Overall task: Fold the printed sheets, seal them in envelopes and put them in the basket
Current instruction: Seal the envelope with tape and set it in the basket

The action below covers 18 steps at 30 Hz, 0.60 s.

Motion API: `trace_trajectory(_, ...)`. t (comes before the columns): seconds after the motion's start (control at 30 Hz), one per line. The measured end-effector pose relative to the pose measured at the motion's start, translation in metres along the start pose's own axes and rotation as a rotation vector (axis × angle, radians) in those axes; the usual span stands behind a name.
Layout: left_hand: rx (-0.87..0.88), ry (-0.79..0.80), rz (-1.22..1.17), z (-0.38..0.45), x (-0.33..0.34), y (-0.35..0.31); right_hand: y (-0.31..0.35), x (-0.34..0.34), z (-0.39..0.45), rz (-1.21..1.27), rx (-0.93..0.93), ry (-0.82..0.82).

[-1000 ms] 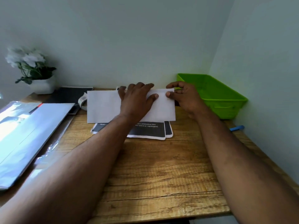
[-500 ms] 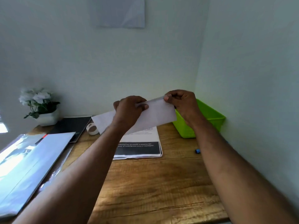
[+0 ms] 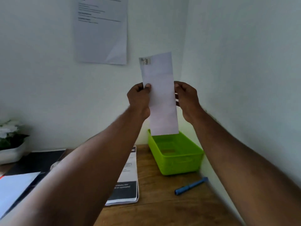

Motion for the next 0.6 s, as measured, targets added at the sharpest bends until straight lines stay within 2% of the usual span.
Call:
trace_trajectory(0.1,-0.015,-0.005,-0.003,0.014,0.016,0.022,-0.011,-0.023,0.012,0.052,-0.006,-0.179)
trace_trajectory(0.17,-0.021,-0.012,0.025,0.021,0.021,0.039,-0.023,-0.037,0.015,-0.006,-0.032,-0.236)
trace_trajectory(0.33,-0.04,-0.104,0.168,0.042,0.007,0.087,-0.066,-0.044,-0.003,-0.116,-0.005,-0.152)
trace_trajectory(0.5,-0.207,-0.157,0.263,0.056,-0.009,0.14,-0.126,-0.055,-0.027,-0.17,0.188,-0.151)
trace_trajectory(0.6,-0.339,-0.171,0.301,0.055,-0.013,0.16,-0.144,-0.056,-0.04,-0.281,0.269,-0.08)
Point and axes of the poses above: each hand's wrist, its own z-axis towards the middle knuckle, its own x-axis out of the palm, y = z × x, the point moved 9 cm from there along z, towards the middle knuckle, and after that the axes turned 15 degrees about -x, right-handed, at the moved point
